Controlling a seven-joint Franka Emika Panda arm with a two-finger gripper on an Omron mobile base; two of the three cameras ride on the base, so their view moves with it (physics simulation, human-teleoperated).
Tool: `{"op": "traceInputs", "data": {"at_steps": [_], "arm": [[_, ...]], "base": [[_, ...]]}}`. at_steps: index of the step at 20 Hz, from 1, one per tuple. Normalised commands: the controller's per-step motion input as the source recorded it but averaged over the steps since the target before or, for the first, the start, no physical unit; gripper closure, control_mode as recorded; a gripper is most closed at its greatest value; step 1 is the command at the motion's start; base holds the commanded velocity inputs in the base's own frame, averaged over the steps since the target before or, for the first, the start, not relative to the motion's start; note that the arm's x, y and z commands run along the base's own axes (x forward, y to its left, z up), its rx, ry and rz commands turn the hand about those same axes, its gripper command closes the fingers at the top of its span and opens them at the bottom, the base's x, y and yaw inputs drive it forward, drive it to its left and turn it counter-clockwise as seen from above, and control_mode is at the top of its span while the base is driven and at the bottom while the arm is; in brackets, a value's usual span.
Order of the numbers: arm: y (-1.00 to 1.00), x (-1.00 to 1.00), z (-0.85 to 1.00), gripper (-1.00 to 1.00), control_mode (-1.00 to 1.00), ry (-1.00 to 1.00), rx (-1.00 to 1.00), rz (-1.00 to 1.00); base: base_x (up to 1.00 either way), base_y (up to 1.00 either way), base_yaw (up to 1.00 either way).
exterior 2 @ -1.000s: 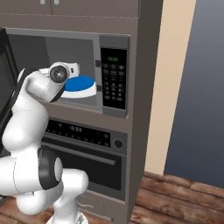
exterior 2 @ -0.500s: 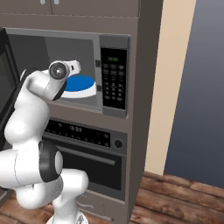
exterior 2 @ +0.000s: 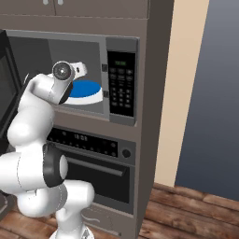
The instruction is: Pick the sweet potato from the counter and place it in the microwave. Then turn on the microwave.
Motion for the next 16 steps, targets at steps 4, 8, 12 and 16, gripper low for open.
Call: {"op": "traceInputs", "data": {"at_steps": [4,8,12,16], "arm": [[0.01,0.12,-0.11,1.0,-1.0,0.06,0.0,0.0],[0.01,0.04,-0.16,1.0,-1.0,0.01,0.0,0.0],[0.02,0.09,-0.12,1.0,-1.0,0.0,0.0,0.0],[0.02,0.11,-0.14,1.0,-1.0,0.0,0.0,0.0]], "base": [[0.0,0.0,0.0],[0.0,0.0,0.0],[0.0,0.0,0.0],[0.0,0.0,0.0]]}}
